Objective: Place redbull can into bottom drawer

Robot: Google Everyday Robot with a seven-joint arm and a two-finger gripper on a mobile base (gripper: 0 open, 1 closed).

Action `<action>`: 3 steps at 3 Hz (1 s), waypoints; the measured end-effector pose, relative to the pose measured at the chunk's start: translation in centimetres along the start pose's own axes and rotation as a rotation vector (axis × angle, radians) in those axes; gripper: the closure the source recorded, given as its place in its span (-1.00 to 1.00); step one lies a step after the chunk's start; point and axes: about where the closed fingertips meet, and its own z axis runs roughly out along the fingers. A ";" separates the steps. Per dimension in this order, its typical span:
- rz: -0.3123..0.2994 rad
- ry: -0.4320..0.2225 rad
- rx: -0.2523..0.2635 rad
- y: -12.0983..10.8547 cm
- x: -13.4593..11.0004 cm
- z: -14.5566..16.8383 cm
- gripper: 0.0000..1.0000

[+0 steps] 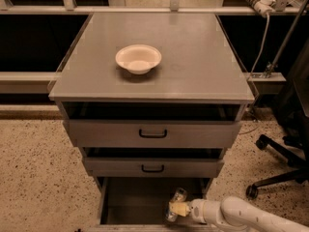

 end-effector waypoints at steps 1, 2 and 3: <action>-0.023 -0.049 0.030 -2.7 -0.8 1.3 1.00; -0.032 -0.062 0.038 -4.5 -1.4 2.9 1.00; 0.014 -0.034 0.047 -6.4 0.0 5.1 1.00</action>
Offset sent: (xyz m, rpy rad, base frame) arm 0.0577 -0.0150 -0.0613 -0.0361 -0.0870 -0.0488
